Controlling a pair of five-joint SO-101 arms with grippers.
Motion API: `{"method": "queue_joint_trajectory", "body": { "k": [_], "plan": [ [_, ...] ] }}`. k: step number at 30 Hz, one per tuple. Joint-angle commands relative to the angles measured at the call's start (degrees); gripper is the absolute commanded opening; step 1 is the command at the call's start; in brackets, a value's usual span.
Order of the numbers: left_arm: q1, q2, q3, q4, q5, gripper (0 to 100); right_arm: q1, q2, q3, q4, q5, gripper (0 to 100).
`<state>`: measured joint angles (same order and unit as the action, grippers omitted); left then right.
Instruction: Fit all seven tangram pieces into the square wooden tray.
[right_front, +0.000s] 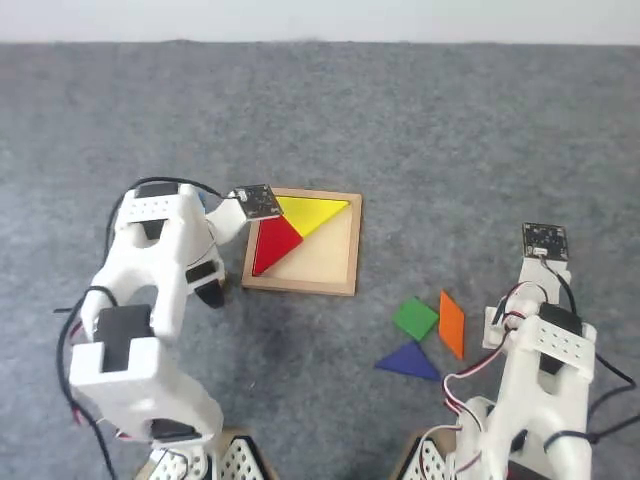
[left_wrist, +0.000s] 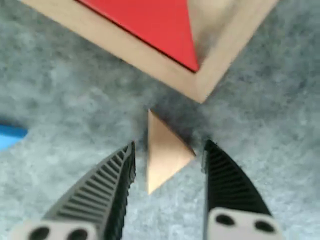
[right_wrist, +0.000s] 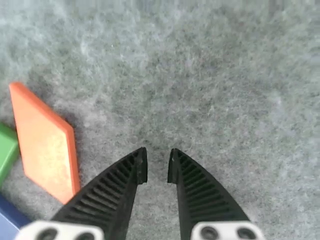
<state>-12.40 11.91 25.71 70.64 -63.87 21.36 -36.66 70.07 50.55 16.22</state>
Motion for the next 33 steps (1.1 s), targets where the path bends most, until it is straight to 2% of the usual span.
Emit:
{"method": "queue_joint_trajectory", "body": {
  "k": [1, 5, 14, 22, 26, 30, 33],
  "plan": [
    [0.4, -0.2, -2.7, -1.6, 0.9, 23, -0.6, 0.0, -0.2, -0.8, 0.8, 8.4],
    [0.5, 0.0, -2.6, -3.2, 5.0, 23, -0.6, 0.0, -0.2, -0.8, 0.8, 8.4],
    [1.7, 0.1, -1.3, -3.5, 5.1, 22, -0.6, 0.0, -0.2, -0.7, 0.8, 8.4],
    [1.6, 0.0, -0.9, -3.0, 5.2, 17, -0.6, 0.0, -0.2, -0.7, 0.8, 8.4],
    [1.6, 0.0, -0.5, 1.9, 6.2, 15, -0.6, 0.0, -0.2, -0.7, 0.8, 8.4],
    [1.5, -0.6, 2.1, 2.5, 15.4, 13, -0.6, 0.0, -0.2, -0.8, 0.8, 8.4],
    [0.7, -0.5, 2.2, 2.5, 27.0, 13, -0.6, 0.0, -0.2, -0.8, 0.8, 8.4]
  ]
}}
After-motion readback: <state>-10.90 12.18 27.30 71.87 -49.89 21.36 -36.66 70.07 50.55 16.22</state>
